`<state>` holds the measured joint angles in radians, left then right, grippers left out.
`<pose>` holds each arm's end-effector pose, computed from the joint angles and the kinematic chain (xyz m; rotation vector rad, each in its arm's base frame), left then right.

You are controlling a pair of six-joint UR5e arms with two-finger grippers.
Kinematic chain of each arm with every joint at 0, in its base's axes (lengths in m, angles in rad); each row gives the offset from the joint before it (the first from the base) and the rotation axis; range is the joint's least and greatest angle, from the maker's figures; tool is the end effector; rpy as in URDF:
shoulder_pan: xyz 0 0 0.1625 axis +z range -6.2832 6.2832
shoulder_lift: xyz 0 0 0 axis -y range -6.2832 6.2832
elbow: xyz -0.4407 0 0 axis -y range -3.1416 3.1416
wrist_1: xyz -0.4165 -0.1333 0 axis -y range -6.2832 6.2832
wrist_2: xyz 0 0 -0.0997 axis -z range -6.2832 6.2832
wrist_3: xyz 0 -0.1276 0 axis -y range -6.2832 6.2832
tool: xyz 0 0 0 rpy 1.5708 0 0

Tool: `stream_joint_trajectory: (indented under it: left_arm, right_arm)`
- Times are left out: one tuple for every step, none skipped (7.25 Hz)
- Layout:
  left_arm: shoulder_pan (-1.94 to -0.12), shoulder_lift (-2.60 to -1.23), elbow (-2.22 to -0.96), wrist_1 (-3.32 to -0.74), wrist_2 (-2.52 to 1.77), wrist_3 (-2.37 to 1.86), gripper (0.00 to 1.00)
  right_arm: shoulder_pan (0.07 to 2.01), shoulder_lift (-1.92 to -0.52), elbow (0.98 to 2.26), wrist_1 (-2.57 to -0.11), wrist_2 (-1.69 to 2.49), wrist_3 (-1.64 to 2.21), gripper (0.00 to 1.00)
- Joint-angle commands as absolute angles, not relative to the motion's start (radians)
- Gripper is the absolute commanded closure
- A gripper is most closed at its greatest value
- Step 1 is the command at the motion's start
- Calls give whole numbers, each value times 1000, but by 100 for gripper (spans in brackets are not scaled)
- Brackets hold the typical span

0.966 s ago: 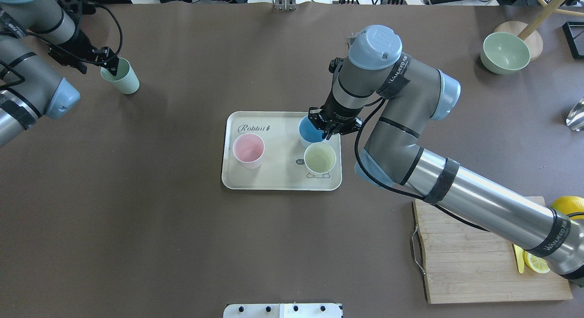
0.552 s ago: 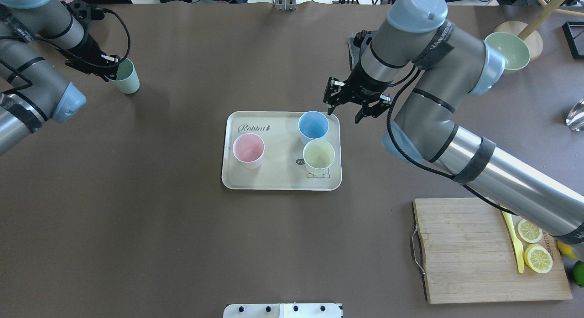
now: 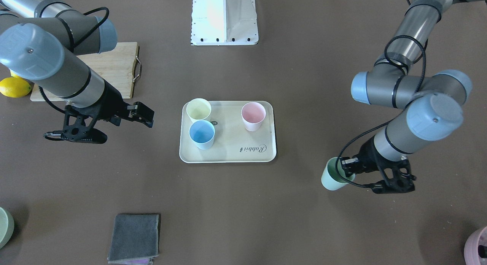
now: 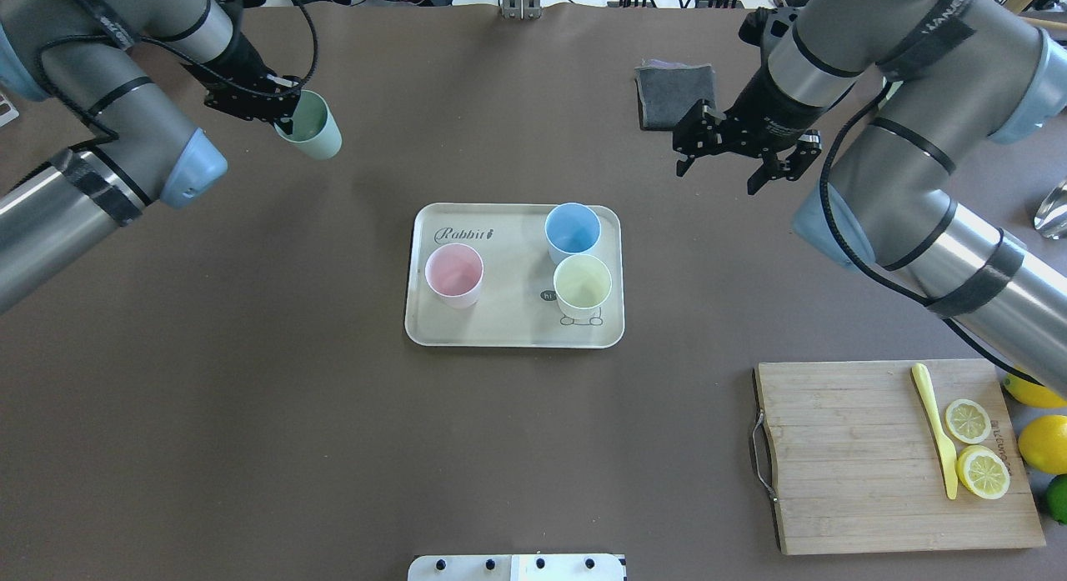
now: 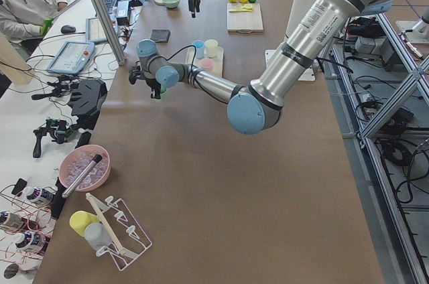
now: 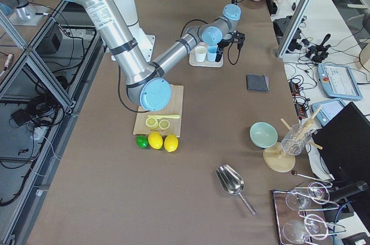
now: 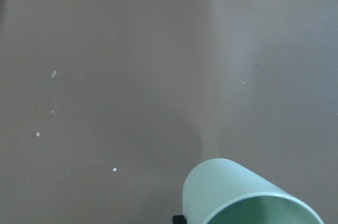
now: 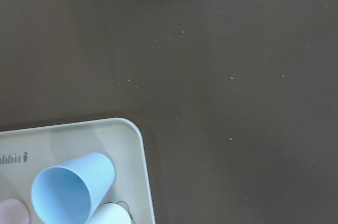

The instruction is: Place all cups on tray

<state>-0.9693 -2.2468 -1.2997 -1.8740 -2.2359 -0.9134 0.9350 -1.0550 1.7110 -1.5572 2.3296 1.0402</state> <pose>0.4075 -0.6901 0.3536 0.0575 0.9285 -0.0537 -0.3690 -0.5766 0.3025 -0.1162 -0.9592 0.1186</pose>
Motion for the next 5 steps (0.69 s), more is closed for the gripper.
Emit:
stream_joint_trajectory:
  left_arm:
    - [-843,-2336,-1335,-1852,-2192,-1105,100]
    - [-763,-2367,-1328,-1847,-2099,-1120,100]
    - [-740,-2371,-1327,-1844,-2067,-1121,100]
    - [-709,-2368,-1325,-1839,-2063,-1121,100]
    - [-704,-2372,-1338,-1804,-2065,-1120,100]
  right_arm:
    - [954,-1132,1733,-1562,2287,942,0]
    - [957,-1155,1733,-1559,2281,904,0]
    - [959,-1161,1729,-1557,2281,888,0]
    - [956,-1161,1721,-1555,2267,887,0]
    - [954,-1160,1721,-1554,2267,887,0]
